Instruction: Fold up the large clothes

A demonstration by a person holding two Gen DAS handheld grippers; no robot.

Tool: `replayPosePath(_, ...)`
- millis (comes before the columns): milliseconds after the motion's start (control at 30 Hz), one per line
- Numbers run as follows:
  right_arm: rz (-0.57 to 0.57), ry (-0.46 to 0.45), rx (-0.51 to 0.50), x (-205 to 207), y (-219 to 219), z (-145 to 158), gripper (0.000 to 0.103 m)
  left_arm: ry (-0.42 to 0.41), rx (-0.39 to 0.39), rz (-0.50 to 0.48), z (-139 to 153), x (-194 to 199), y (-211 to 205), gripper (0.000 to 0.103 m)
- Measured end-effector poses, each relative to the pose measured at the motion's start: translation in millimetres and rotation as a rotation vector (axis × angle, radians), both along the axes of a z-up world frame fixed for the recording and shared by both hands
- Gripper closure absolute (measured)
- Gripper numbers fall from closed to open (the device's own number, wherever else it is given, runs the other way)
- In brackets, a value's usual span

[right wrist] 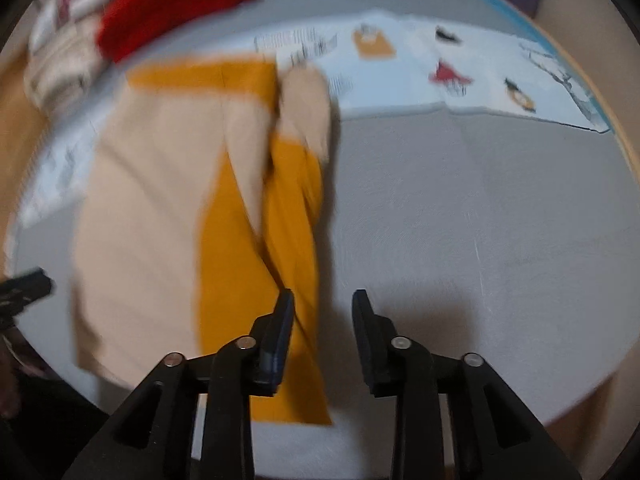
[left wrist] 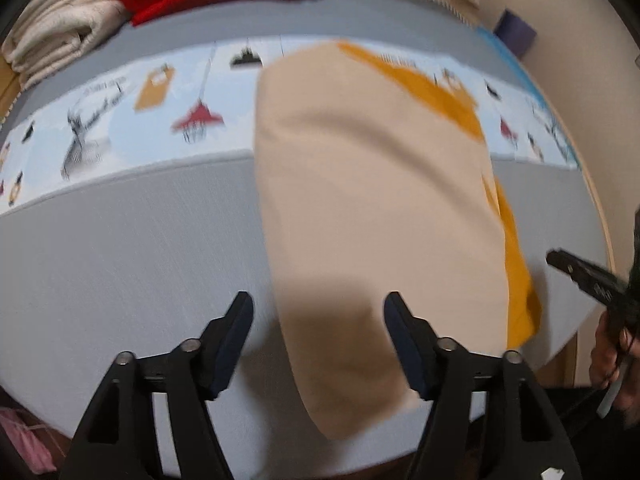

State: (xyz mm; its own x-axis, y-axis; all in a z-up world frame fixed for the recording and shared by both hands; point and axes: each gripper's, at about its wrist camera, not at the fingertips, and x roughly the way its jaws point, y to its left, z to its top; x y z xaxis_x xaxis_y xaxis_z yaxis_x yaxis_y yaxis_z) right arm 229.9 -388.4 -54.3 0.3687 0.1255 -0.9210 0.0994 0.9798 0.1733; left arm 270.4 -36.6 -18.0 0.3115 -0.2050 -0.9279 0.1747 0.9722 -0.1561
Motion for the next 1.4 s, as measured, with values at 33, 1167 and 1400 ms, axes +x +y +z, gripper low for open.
replayPosePath(33, -0.006, -0.026, 0.025, 3.0, 3.0, 1.6, 0.046, -0.009, -0.004, 0.007, -0.7, 10.9, 5.0, 0.031)
replayPosePath(1167, 0.114, 0.205, 0.096, 55.5, 49.8, -71.9, 0.086, 0.224, -0.451, 0.181, -100.4, 101.8, 20.6, 0.062)
replayPosePath(1400, 0.124, 0.177, 0.093, 69.5, 91.0, -62.7, 0.088, 0.141, -0.403, 0.202, -72.8, 107.3, 52.7, 0.065)
